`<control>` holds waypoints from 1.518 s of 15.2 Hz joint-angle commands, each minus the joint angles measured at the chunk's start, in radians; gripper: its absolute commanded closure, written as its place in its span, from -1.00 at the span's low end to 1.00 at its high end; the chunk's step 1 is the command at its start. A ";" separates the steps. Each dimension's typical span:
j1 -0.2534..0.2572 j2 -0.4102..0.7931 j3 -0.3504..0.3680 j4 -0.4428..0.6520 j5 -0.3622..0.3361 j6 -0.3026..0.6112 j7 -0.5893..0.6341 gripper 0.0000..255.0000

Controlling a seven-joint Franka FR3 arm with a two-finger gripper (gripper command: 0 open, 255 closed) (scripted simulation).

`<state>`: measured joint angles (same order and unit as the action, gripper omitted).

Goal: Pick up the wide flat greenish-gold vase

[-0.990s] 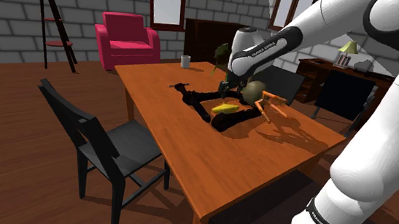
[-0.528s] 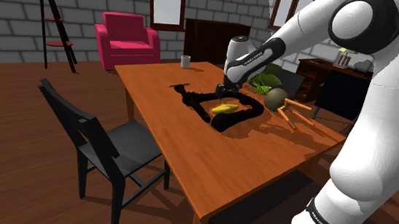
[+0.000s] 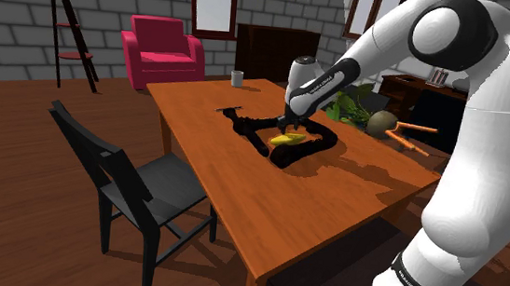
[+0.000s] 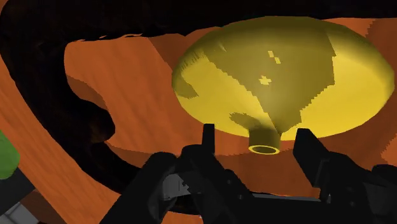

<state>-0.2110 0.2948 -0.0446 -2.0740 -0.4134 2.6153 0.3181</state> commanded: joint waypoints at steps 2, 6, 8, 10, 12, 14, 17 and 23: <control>0.000 0.002 -0.001 -0.001 -0.001 0.002 0.001 1.00; -0.002 -0.001 -0.001 -0.005 -0.001 0.004 -0.001 1.00; -0.003 -0.002 -0.002 -0.006 -0.001 0.004 -0.003 1.00; -0.001 -0.008 0.002 0.001 0.004 -0.009 -0.004 1.00; -0.003 -0.025 0.006 0.005 0.014 -0.030 -0.016 1.00; -0.005 -0.042 0.010 0.011 0.024 -0.052 -0.028 1.00; -0.007 -0.067 0.016 0.021 0.038 -0.085 -0.045 1.00; -0.009 -0.111 0.024 0.046 0.065 -0.152 -0.076 1.00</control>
<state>-0.2203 0.1898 -0.0222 -2.0329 -0.3521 2.4734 0.2455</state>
